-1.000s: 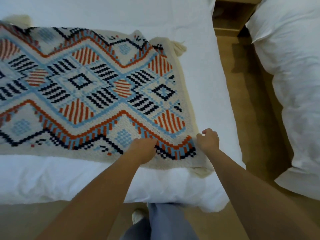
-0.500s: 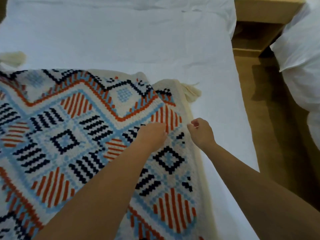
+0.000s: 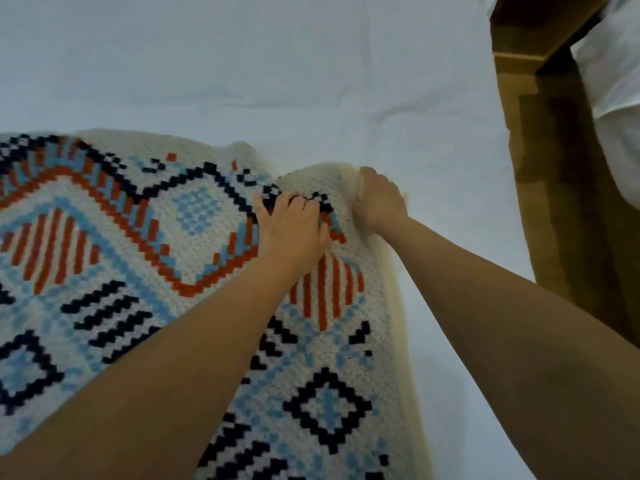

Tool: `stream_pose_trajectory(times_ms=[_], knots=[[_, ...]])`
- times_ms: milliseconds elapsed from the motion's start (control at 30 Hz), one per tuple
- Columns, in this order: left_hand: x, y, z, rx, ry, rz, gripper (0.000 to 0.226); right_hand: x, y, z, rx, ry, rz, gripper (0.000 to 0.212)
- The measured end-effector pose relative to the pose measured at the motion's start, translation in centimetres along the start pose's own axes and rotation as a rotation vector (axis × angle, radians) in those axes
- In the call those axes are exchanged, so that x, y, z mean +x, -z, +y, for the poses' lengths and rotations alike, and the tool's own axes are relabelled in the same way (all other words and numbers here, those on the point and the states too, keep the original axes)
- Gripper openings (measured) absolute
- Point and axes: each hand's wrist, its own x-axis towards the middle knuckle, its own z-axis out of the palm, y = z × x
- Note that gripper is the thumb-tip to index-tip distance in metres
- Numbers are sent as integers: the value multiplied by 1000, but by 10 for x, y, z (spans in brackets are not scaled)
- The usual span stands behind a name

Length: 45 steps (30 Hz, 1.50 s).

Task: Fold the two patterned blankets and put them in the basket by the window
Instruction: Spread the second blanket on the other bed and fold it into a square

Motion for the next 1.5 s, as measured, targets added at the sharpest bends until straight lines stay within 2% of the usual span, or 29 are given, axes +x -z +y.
stream_pose_trajectory(times_ms=[67, 133, 267, 333, 400, 500, 600, 700, 833, 1100, 1300, 1500], knots=[[12, 2, 1, 22, -4, -27, 36, 7, 8, 4, -12, 47, -84, 18], [21, 2, 4, 36, -25, -23, 36, 18, 25, 6, 26, 65, -30, 12], [29, -4, 14, -127, -85, 90, 51, 51, 78, 15, 243, -156, 371, 18], [29, -11, 20, -147, -137, 92, 60, 65, 92, 30, 392, -310, 491, 32], [24, -26, 22, -123, -182, -39, 66, 68, 84, 39, 470, -413, 433, 46], [14, -49, 20, -1, -230, -193, 72, 54, 38, 31, 254, -400, 265, 55], [12, -57, 18, 2, -225, -165, 75, 27, 2, 21, 34, -173, 325, 68], [0, -58, 20, -11, -216, -139, 73, -4, -19, 24, -100, 11, 423, 61], [-50, -67, 25, -17, -216, -98, 69, -69, -50, 38, -114, 57, 267, 66], [-154, -82, 34, -47, -170, -222, 60, -186, -91, 55, -109, 16, 70, 62], [-225, -84, 30, 5, -133, -268, 61, -283, -111, 69, -240, 183, 23, 59], [-291, -77, 20, 16, -119, -313, 62, -360, -132, 91, -285, -20, -23, 61]])
